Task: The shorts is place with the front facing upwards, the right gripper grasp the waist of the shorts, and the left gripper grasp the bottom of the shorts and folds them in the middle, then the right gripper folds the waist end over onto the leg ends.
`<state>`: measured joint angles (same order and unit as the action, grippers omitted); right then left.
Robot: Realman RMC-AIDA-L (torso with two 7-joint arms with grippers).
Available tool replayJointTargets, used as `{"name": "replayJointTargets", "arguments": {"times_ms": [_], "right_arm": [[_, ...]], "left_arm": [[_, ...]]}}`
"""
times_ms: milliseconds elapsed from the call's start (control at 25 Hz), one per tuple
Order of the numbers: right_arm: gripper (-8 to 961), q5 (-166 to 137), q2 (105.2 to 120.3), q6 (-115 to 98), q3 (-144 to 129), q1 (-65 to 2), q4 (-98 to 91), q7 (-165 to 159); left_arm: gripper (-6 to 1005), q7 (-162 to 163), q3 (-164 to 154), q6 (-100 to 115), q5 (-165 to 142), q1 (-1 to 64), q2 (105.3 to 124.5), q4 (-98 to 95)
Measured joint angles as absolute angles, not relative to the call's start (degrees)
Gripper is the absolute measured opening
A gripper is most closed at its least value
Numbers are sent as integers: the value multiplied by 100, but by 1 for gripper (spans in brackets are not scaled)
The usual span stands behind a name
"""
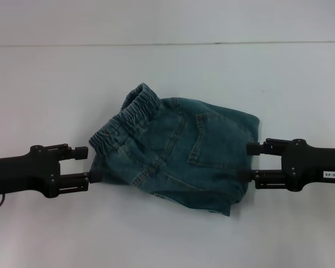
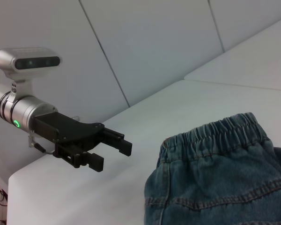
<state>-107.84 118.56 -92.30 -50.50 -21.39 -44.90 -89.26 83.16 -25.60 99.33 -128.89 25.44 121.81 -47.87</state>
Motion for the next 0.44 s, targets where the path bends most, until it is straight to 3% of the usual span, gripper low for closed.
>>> {"name": "replayJointTargets", "arguments": {"times_ms": [440], "right_arm": [[854, -10753, 11912, -9236, -5044, -2189, -4482, -8955]], "left_arm": [[737, 8363, -2567, 9985, -12993, 2549, 12156, -4806]]}}
